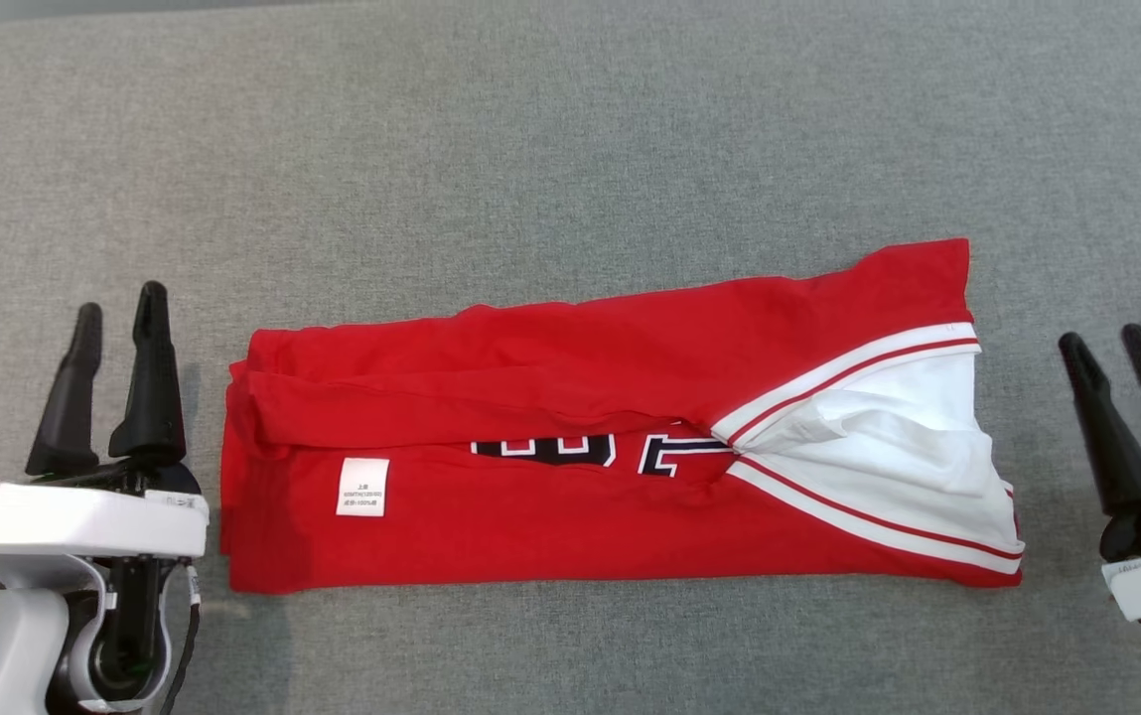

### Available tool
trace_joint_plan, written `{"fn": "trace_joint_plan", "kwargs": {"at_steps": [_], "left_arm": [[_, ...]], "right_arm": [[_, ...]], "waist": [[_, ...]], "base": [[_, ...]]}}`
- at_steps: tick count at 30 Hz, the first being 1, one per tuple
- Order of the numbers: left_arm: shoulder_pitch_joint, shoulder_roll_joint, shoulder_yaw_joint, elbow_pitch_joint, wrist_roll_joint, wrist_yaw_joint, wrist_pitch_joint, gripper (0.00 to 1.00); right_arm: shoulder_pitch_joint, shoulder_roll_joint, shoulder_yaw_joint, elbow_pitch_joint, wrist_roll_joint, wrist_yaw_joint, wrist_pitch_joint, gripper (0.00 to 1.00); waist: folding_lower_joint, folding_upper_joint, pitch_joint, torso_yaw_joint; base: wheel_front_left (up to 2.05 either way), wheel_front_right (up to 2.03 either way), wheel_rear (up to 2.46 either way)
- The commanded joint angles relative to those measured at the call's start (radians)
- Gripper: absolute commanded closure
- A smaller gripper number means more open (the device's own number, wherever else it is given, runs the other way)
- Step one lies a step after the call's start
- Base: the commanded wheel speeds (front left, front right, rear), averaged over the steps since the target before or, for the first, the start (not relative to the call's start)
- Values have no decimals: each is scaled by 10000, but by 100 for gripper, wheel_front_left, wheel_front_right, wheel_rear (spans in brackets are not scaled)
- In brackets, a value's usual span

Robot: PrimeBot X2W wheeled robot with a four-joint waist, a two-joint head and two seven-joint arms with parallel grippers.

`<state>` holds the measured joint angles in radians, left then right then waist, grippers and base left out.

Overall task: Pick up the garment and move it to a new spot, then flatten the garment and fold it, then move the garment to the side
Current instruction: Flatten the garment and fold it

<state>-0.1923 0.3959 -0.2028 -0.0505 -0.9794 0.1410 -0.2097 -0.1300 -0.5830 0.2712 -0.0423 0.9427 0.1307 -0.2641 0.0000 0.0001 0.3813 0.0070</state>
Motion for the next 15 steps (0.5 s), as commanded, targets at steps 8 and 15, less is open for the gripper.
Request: {"fn": "trace_joint_plan", "kwargs": {"at_steps": [8, 15], "left_arm": [[180, -84, -390, -803, 2857, 1363, -494, 0], [539, -329, -606, -665, 4028, 1649, -545, 0]], "right_arm": [[342, 1945, -1791, -173, -3090, 3, 16, 0], [329, 2770, -2046, 97, -4666, 3, 44, 0]], "waist": [[0, -1, -485, 150], [0, -1, -843, 264]], "base": [[0, 0, 0], [0, 0, 0]]}}
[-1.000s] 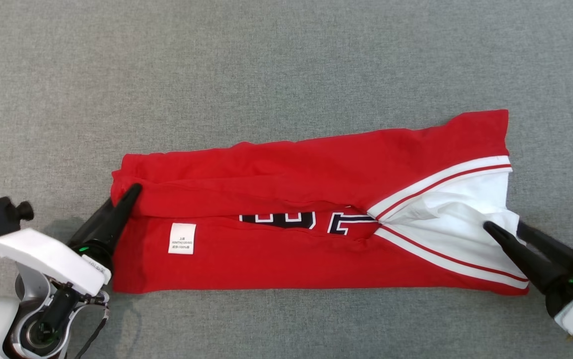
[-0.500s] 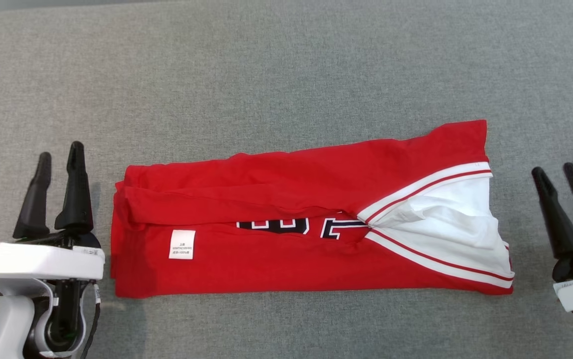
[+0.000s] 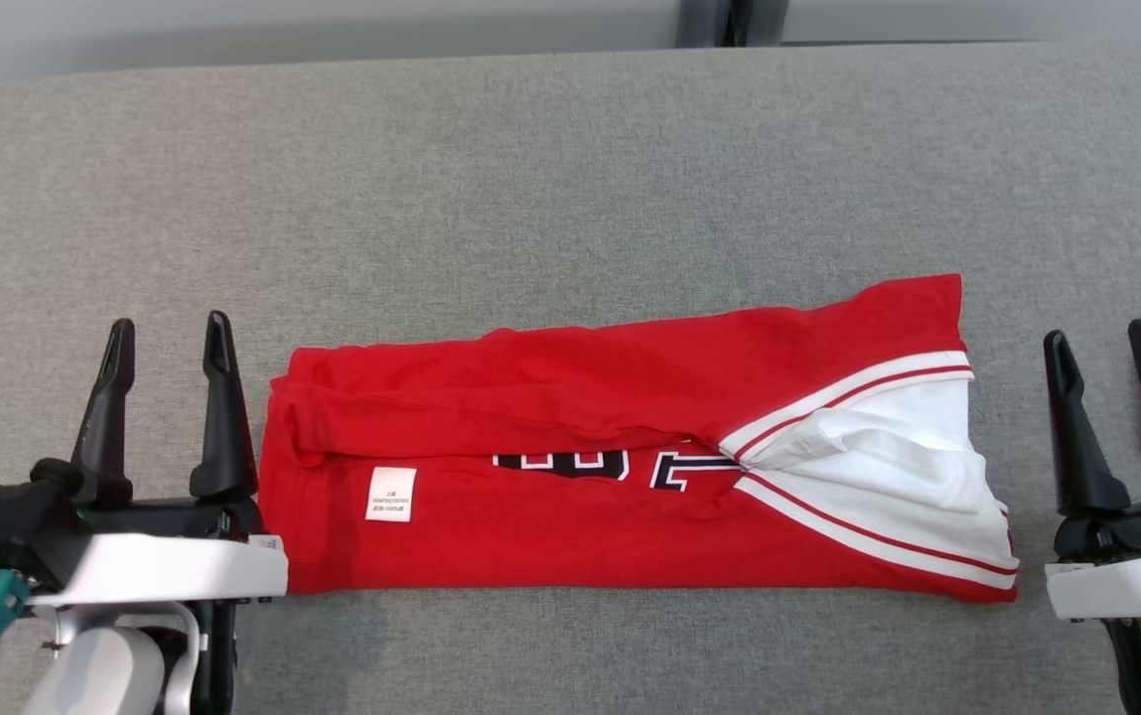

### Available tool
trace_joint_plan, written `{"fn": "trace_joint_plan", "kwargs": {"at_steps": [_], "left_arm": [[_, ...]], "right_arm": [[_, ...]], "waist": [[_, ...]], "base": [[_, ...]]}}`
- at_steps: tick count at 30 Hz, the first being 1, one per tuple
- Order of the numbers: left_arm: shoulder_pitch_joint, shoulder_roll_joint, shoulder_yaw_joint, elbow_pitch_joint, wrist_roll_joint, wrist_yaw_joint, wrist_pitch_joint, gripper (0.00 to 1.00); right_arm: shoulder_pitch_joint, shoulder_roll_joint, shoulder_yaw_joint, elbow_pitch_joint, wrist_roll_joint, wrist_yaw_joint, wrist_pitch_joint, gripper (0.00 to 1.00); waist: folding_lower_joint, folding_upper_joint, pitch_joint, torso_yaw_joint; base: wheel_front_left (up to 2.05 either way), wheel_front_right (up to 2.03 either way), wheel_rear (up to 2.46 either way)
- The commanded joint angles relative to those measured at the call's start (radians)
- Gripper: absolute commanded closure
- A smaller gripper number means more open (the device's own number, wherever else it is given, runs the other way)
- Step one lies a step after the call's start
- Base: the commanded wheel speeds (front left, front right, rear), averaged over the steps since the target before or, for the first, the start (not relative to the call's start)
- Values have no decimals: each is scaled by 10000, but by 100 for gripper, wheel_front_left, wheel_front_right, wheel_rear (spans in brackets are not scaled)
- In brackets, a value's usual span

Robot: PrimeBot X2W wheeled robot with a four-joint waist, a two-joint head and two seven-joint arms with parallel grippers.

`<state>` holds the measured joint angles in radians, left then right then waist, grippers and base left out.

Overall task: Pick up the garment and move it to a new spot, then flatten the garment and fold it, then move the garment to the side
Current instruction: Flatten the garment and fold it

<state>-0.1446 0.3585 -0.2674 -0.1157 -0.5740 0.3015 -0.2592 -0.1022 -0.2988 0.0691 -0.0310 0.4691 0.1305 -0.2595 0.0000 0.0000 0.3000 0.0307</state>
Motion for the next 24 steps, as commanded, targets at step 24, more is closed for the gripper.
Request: {"fn": "trace_joint_plan", "kwargs": {"at_steps": [24], "left_arm": [[283, -467, -95, 1664, 1555, -714, -52, 0]], "right_arm": [[-73, 490, -74, 2327, -1055, 3, -53, 0]], "waist": [[0, 0, -915, 506]], "base": [[0, 0, 0]]}}
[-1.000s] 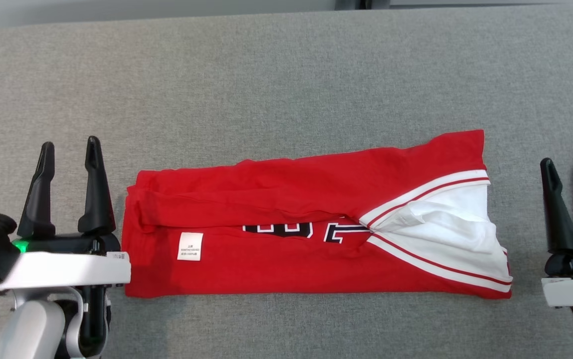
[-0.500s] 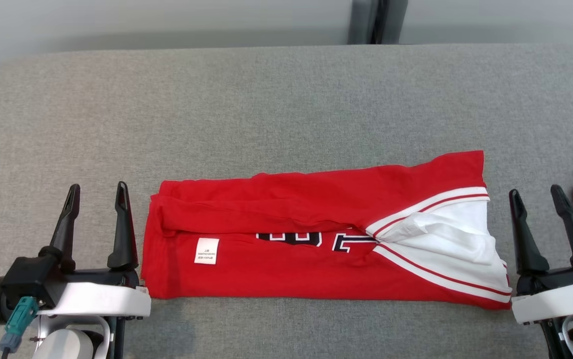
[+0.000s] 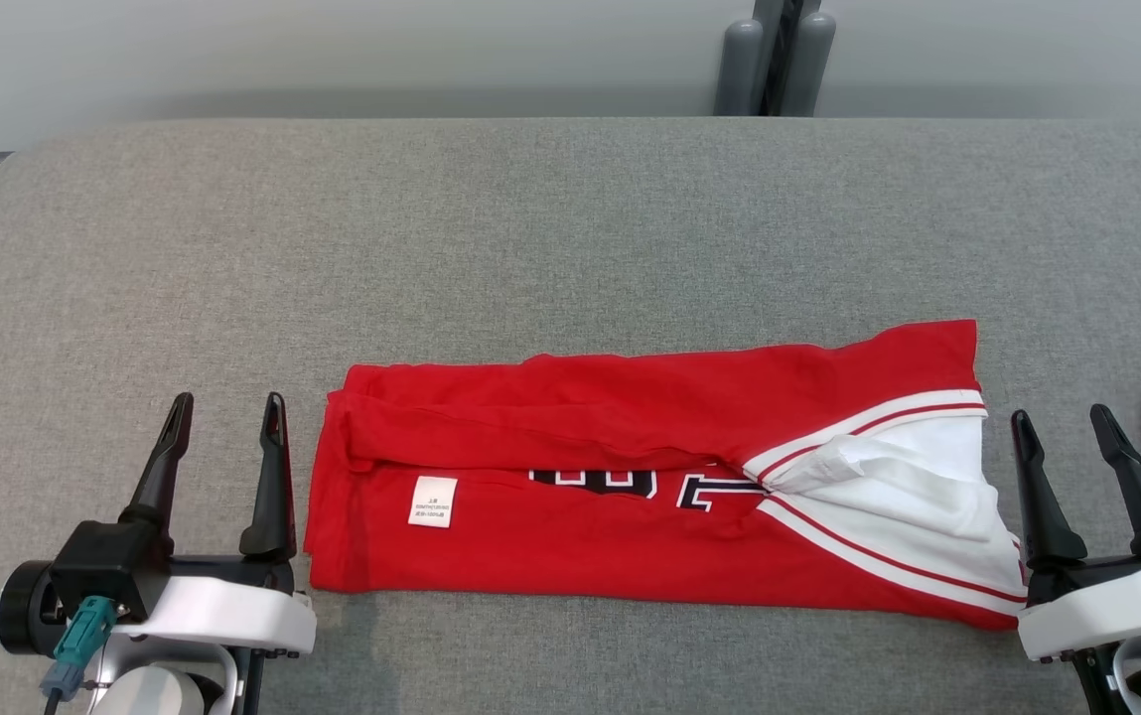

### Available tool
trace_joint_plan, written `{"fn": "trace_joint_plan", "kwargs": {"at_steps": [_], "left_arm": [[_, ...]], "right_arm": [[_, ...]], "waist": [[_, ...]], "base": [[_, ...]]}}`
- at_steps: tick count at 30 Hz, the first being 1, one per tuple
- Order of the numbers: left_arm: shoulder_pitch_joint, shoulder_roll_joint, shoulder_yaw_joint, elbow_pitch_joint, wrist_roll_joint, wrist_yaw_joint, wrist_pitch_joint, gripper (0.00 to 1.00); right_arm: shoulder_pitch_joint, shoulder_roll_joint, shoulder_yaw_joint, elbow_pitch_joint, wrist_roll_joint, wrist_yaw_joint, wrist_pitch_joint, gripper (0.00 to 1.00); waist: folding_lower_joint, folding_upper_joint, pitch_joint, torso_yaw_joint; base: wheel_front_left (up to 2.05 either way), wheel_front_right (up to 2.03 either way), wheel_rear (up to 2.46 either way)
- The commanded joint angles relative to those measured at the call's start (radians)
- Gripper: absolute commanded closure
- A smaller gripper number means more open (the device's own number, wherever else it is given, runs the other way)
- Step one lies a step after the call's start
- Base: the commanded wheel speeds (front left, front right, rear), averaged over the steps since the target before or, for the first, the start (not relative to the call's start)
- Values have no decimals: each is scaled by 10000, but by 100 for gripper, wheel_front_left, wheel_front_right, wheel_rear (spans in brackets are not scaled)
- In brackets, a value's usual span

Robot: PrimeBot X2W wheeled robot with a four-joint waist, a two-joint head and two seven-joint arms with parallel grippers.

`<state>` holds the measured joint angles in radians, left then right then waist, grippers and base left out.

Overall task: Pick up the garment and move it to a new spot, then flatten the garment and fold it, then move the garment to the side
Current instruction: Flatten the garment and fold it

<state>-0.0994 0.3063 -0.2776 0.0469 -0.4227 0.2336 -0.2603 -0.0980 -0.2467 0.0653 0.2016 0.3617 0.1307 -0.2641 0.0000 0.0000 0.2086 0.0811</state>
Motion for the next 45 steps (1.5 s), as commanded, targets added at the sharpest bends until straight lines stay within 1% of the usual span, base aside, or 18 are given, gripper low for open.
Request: {"fn": "trace_joint_plan", "kwargs": {"at_steps": [1, 8, 14, 20, 30, 31, 32, 33, 34, 36, 39, 45], "left_arm": [[-178, 54, -1, 66, 41, -45, -41, 0], [-316, 66, -47, 115, 77, -72, -41, 0], [-456, 32, -138, 123, 118, -88, -34, 0], [-684, -48, -251, 183, 170, -135, -32, 0], [-933, -211, -306, 290, 192, -199, -38, 0], [-956, -207, -302, 292, 200, -215, -38, 0], [-970, -206, -294, 293, 203, -215, -38, 0], [-976, -208, -279, 297, 211, -226, -39, 0], [-987, -214, -269, 300, 222, -237, -39, 0], [-1014, -225, -229, 306, 239, -266, -40, 0], [-1068, -245, -162, 317, 275, -304, -40, 0], [-1118, -319, -45, 307, 341, -356, -41, 0]], "right_arm": [[-128, -20, -38, 55, 41, 1, -6, 0], [-238, -150, -3, 370, 123, 1, 47, 0], [-491, -410, 298, 970, 294, 1, 472, 0], [-927, -652, 1135, 1854, 610, 1, 883, 0], [-1374, -562, 2701, 2965, 1680, 4, 1193, 0], [-1404, -559, 2848, 3026, 1797, 12, 1273, 21], [-1429, -558, 2987, 3069, 1923, 12, 1306, 55], [-1446, -551, 3155, 3109, 2061, 12, 1390, 84], [-1466, -575, 3331, 3138, 2194, 14, 1464, 100], [-1484, -656, 3529, 3178, 2450, 9, 1557, 100], [-1598, -826, 3604, 3150, 2702, -2, 1296, 100], [-1693, -1252, 2954, 3118, 2928, -34, 680, 100]], "waist": [[0, 0, -1, 4], [0, 0, 66, 23], [0, 0, 239, 105], [0, 0, 468, 253], [0, 0, 655, 374], [0, 0, 673, 371], [0, 0, 691, 364], [0, 0, 705, 359], [0, 0, 722, 352], [0, 0, 746, 332], [0, 0, 767, 283], [0, 0, 773, 157]], "base": [[0, 0, 0], [0, 0, 0], [0, 0, 0], [0, 0, 0], [0, 0, 0], [0, 0, 0], [0, 0, 0], [0, 0, 0], [0, 0, 0], [0, 0, 0], [0, 0, 0], [0, 0, 0]]}}
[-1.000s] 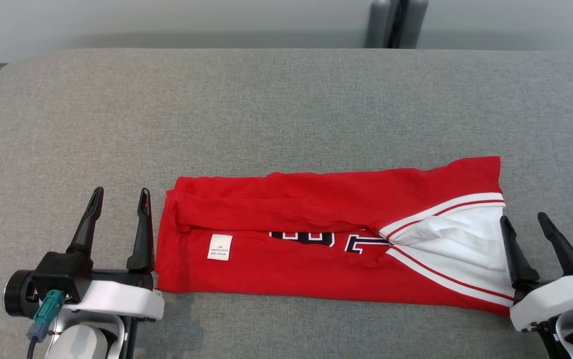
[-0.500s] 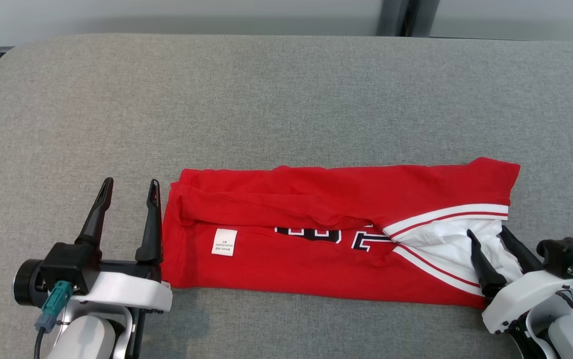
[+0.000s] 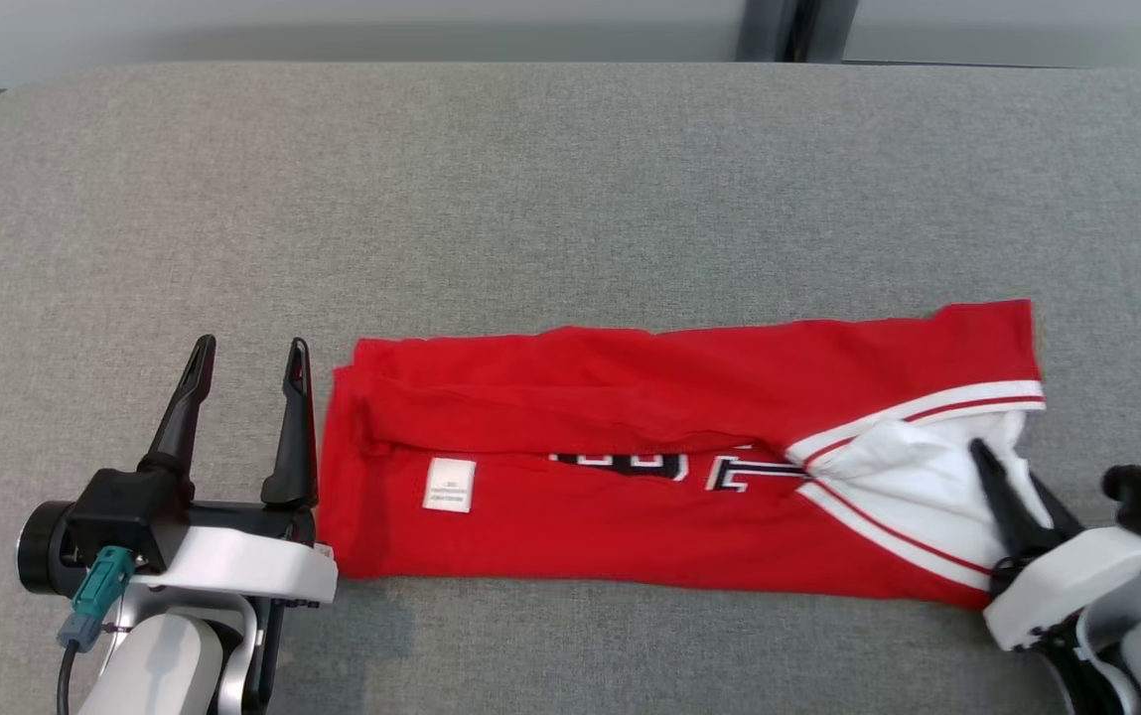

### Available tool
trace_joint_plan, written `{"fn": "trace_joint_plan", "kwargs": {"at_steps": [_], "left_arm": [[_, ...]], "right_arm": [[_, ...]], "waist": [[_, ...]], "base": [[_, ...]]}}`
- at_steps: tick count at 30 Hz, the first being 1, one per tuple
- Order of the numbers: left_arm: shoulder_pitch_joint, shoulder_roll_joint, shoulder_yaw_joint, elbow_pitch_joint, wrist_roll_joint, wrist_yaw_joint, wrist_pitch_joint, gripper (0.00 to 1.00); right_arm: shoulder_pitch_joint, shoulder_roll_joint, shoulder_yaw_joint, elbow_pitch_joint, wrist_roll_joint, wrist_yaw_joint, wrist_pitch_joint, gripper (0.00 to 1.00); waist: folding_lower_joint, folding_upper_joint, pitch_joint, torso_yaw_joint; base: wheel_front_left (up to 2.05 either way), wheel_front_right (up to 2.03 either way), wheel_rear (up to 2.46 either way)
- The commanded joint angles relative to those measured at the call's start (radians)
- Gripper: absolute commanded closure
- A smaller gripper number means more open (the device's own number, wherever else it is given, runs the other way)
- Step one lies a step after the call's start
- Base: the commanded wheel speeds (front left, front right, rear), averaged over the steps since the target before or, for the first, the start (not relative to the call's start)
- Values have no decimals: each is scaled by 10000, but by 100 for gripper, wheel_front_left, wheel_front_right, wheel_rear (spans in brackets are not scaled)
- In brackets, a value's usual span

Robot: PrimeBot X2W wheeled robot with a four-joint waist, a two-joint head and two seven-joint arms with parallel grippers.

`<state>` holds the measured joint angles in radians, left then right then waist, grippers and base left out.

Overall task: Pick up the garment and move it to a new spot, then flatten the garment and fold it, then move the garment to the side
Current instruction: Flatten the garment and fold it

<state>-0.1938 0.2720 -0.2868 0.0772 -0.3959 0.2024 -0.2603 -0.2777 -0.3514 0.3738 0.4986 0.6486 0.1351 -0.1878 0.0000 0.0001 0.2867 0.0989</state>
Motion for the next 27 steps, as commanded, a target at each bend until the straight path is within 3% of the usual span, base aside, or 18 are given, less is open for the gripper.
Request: {"fn": "trace_joint_plan", "kwargs": {"at_steps": [1, 7, 12, 15, 20, 27], "left_arm": [[-167, 12, 71, 2, 95, -64, -41, 0], [-181, -59, 219, -55, 193, -169, -41, 0], [-162, -92, 325, -47, 261, -234, -42, 0], [-157, -108, 357, -24, 262, -254, -42, 0], [-130, -146, 372, 18, 331, -338, -42, 0], [-243, -232, 302, 100, 386, -480, -42, 0]], "right_arm": [[156, -263, -259, 132, 71, -76, -129, 100], [585, -856, -1526, -94, -1, -64, -500, 100], [697, -870, -2120, -796, -356, -44, -530, 100], [678, -786, -2109, -1378, -640, -44, -402, 100], [737, -345, -1915, -3373, -1460, -43, 292, 100], [537, 663, -656, -5666, -2114, -43, 1664, 100]], "waist": [[0, -1, -15, -48], [0, -1, -1, -227], [0, -1, -55, -379], [0, -1, -91, -420], [0, -1, -207, -455], [0, -1, -228, -284]], "base": [[0, 0, 0], [0, 0, 0], [0, 0, 0], [0, 0, 0], [0, 0, 0], [0, 0, 0]]}}
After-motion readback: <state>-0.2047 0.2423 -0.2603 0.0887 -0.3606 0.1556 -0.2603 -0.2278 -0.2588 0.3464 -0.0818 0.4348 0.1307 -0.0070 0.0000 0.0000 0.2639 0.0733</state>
